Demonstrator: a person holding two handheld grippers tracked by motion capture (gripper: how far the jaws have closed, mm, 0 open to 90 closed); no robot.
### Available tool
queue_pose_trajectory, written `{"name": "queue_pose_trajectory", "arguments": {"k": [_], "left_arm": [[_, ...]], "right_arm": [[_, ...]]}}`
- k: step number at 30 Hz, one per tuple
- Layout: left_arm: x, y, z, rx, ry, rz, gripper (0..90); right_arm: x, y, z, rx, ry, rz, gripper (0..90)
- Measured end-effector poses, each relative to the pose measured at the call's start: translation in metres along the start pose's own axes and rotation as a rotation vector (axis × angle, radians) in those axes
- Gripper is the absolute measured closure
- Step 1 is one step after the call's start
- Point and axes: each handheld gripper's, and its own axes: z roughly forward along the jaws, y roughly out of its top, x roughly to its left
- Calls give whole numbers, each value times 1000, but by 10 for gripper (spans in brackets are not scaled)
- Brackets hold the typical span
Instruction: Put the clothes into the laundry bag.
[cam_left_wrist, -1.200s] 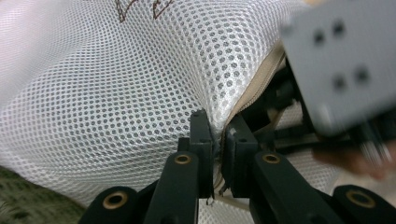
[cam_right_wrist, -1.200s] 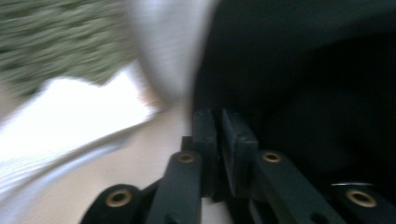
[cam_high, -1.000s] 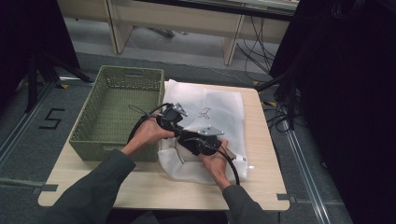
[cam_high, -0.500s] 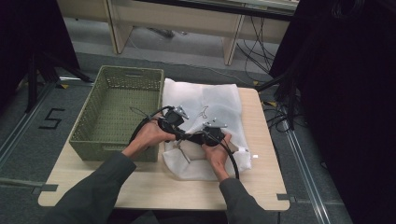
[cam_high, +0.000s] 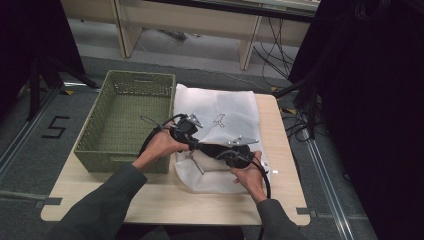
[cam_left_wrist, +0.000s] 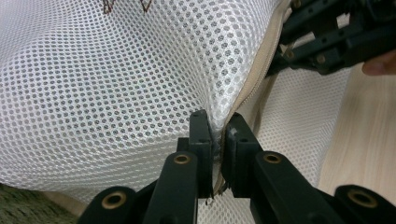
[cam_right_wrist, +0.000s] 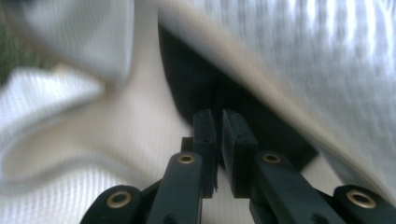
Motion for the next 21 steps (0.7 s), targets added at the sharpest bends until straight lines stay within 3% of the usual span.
{"name": "queue_pose_trajectory", "arguments": {"k": [1, 2, 3, 4, 5, 6, 7, 9, 10, 11, 13, 14, 17, 19, 20, 21], "left_arm": [[-2, 0, 1, -11, 0, -18, 828], [0, 1, 0, 18, -1, 20, 829], [0, 1, 1, 17, -1, 20, 829], [0, 1, 2, 18, -2, 22, 830], [-3, 1, 4, -5, -1, -10, 831], [-1, 1, 4, 12, -2, 16, 832], [-2, 1, 5, 8, -3, 5, 833], [-3, 1, 7, 10, -6, 4, 835], [-3, 1, 6, 28, -9, 25, 835], [-5, 1, 8, 13, -7, 12, 836], [-5, 1, 9, 24, -12, 22, 837], [-7, 1, 11, 19, -10, 8, 837], [-6, 2, 12, 40, -8, 48, 836], [-7, 1, 13, 39, -9, 40, 835], [-8, 1, 15, 21, -8, 8, 834], [-8, 1, 15, 23, -7, 4, 833]], "right_arm": [[-1, -6, 1, 15, 3, 3, 851], [-4, -8, 2, 24, 0, -15, 850], [-4, -9, 3, 44, 8, 16, 849], [-6, -11, 7, 36, 3, 7, 848], [-7, -10, 10, 49, 8, 7, 844], [-7, -10, 14, 51, 12, -7, 843], [-5, -12, 21, -4, -4, -2, 844], [-4, -10, 25, 78, 4, -12, 848], [-4, -12, 34, 42, -25, -25, 853], [-4, -9, 34, 82, -16, -10, 861], [-6, -5, 40, 52, -42, -4, 867], [-8, -2, 43, 49, -61, -11, 871], [-12, 4, 55, 32, -119, -7, 876], [-13, 7, 58, 26, -144, -9, 875], [-14, 8, 59, 23, -148, -12, 871], [-13, 9, 57, 20, -147, -5, 866]]}}
